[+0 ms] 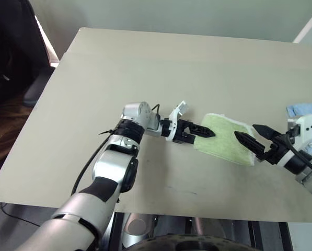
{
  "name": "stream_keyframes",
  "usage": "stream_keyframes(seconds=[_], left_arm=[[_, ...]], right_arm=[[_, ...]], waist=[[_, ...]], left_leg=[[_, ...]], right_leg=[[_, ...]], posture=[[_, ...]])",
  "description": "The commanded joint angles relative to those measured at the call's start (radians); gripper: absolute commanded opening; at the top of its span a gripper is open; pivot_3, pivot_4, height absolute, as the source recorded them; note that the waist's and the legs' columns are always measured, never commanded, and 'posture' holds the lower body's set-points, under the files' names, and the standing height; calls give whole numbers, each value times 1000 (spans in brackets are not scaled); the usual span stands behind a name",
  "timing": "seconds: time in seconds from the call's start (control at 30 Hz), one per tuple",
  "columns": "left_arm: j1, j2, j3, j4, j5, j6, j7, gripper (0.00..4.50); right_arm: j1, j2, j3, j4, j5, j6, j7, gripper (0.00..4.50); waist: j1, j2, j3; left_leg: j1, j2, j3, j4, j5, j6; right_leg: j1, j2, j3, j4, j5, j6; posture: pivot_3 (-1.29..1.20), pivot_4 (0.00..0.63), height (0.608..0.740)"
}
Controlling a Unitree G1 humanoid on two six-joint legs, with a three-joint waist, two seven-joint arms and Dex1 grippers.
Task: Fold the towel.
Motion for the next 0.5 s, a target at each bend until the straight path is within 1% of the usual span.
stream_keyframes(seconds=[0.03,0.17,0.2,0.3,0.47,0.5], left_arm=[[-9,-79,-20,82,21,-43,-17,4462],[-34,-119,5,133,33,-88,-28,4462],[-38,-127,15,143,36,-100,-25,4462],[-42,-148,23,161,44,-122,-33,4462],[-36,-173,20,167,55,-129,-47,4462],[-36,-175,25,169,56,-128,-45,4296]], right_arm=[[18,-10,-47,-47,23,-2,-12,4499],[40,-15,-68,-56,27,-2,-17,4499],[45,-16,-81,-58,34,-3,-18,4499],[60,-16,-140,-60,78,-4,-22,4499],[117,-43,-251,-86,185,4,5,4499],[145,-57,-266,-95,184,8,26,4500]], waist=[[5,1,0],[20,1,-1],[21,1,-1],[23,1,-1],[24,1,0],[24,1,0]], left_leg=[[0,-3,0,0,0,2],[0,-17,-1,0,-2,9],[0,-22,-1,1,-4,12],[0,-34,0,1,-7,15],[0,-48,1,1,-10,21],[0,-50,1,2,-11,22]], right_leg=[[1,-3,-1,0,-2,3],[5,-13,0,-1,-7,15],[7,-18,-1,-1,-9,20],[9,-28,-2,-2,-11,31],[14,-42,-4,-8,-12,42],[14,-44,-4,-9,-12,43]], posture=[[0,150,728],[0,150,728],[0,150,728],[0,150,728],[0,150,728],[0,150,728]])
